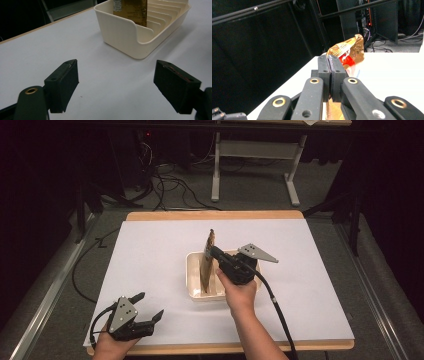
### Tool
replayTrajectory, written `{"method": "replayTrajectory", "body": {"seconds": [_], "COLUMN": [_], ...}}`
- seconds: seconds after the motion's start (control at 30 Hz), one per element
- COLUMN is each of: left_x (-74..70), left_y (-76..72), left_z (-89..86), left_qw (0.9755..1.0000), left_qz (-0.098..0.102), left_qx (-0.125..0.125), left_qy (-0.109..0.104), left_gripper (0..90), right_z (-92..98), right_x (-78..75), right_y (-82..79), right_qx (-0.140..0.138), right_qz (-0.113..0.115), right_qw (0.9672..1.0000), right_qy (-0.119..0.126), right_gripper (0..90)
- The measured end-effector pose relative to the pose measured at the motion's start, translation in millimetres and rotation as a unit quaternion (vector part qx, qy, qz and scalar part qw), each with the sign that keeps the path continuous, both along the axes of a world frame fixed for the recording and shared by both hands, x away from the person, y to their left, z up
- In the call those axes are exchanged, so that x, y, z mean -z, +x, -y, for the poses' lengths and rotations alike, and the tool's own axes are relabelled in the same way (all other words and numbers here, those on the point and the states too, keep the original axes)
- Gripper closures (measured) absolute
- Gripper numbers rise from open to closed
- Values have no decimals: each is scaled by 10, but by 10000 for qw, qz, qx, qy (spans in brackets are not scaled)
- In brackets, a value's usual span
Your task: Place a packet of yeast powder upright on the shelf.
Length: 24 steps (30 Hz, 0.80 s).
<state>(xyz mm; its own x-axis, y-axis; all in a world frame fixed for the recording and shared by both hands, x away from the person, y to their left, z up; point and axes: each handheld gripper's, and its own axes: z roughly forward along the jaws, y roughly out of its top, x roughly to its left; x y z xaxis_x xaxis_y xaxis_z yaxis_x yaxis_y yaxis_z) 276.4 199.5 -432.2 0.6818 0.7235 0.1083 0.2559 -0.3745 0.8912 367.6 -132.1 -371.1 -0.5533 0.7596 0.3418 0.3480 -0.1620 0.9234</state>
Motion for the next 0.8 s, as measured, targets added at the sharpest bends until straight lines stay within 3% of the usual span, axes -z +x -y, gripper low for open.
{"method": "replayTrajectory", "body": {"seconds": [0.8], "left_x": [1], "left_y": [5], "left_z": [3], "left_qw": [10000], "left_qz": [-2], "left_qx": [9], "left_qy": [22], "left_gripper": [205], "right_z": [-16], "right_x": [115], "right_y": [-71], "right_qx": [-75], "right_qz": [-16], "right_qw": [9997], "right_qy": [-213], "right_gripper": [885]}}
